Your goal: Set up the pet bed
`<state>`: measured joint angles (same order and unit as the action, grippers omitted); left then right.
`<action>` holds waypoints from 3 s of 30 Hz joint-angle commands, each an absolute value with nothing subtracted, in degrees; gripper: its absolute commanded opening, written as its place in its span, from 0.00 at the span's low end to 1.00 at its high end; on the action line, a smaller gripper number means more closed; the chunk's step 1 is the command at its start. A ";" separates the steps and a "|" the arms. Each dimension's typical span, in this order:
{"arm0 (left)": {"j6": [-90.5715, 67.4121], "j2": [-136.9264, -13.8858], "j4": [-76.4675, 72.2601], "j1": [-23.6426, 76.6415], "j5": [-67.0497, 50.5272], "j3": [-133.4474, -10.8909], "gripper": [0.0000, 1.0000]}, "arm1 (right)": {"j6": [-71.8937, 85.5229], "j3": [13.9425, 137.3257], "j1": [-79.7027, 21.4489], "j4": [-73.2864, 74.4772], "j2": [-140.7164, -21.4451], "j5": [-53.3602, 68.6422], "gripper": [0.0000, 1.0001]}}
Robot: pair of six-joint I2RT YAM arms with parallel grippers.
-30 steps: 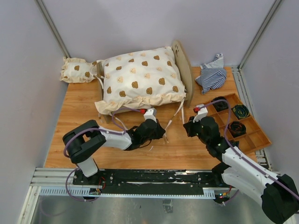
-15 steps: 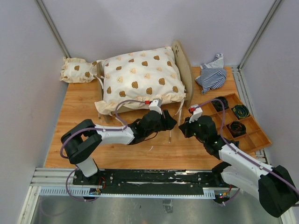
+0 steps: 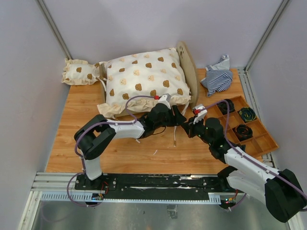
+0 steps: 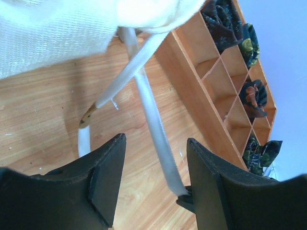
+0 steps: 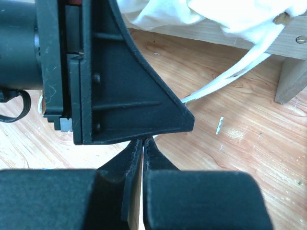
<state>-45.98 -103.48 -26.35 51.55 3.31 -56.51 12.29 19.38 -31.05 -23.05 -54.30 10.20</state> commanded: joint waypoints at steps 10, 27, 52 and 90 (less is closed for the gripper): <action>-44.08 -103.80 -34.19 48.10 -3.22 -54.43 0.00 | -11.03 28.02 -31.80 -9.50 -55.17 16.92 0.37; -40.85 -106.99 -36.21 41.69 -11.32 -56.86 0.01 | -84.99 33.06 -37.17 0.76 -70.02 17.95 0.40; -43.72 -107.05 -39.71 38.08 -16.55 -53.87 0.04 | -112.01 56.04 -44.47 30.47 -98.24 2.95 0.33; -41.40 -107.29 -39.73 37.95 -13.22 -50.89 0.06 | -34.48 41.23 -23.98 -7.30 -80.19 -1.52 0.00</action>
<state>-42.22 -107.63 -38.50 37.91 -14.11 -51.37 -39.20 41.80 -26.00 -5.39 -80.23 1.85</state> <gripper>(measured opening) 0.064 0.008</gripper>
